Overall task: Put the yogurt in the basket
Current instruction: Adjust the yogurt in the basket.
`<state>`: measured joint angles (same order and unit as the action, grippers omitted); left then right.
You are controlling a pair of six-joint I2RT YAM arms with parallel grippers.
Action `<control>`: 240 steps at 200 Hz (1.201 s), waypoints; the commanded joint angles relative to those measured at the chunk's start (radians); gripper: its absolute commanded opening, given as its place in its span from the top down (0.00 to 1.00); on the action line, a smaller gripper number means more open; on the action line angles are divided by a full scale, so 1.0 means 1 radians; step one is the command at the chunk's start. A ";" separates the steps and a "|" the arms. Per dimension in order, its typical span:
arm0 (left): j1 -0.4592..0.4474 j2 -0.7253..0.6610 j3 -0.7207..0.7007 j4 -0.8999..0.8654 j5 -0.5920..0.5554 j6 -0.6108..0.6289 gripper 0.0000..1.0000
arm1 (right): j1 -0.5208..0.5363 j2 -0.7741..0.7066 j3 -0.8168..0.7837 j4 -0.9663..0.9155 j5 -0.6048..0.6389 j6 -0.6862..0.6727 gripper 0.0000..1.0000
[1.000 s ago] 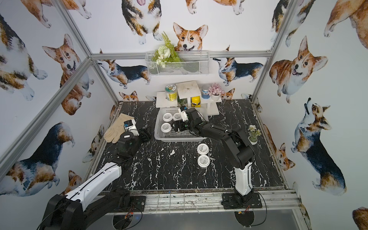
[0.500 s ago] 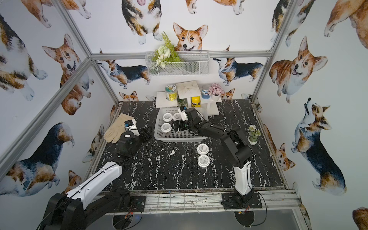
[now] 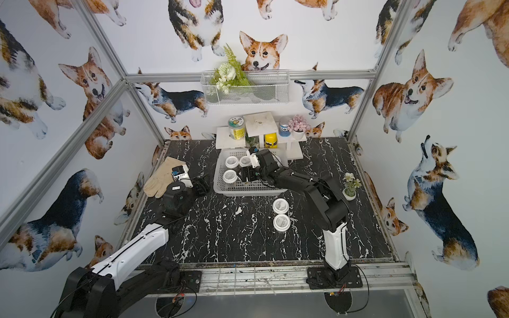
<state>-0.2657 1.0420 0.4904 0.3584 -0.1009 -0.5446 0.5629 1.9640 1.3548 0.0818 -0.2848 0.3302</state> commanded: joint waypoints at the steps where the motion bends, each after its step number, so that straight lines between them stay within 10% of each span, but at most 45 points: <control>1: 0.002 -0.002 0.007 0.014 -0.002 0.006 0.32 | 0.002 -0.002 -0.005 -0.017 -0.001 -0.001 0.08; 240: 0.005 -0.008 0.002 0.017 -0.003 0.004 0.31 | 0.013 -0.155 -0.138 0.021 0.111 0.003 0.06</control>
<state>-0.2634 1.0359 0.4904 0.3588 -0.1013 -0.5442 0.5739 1.8786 1.2709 0.0616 -0.2478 0.3313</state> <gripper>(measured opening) 0.686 0.942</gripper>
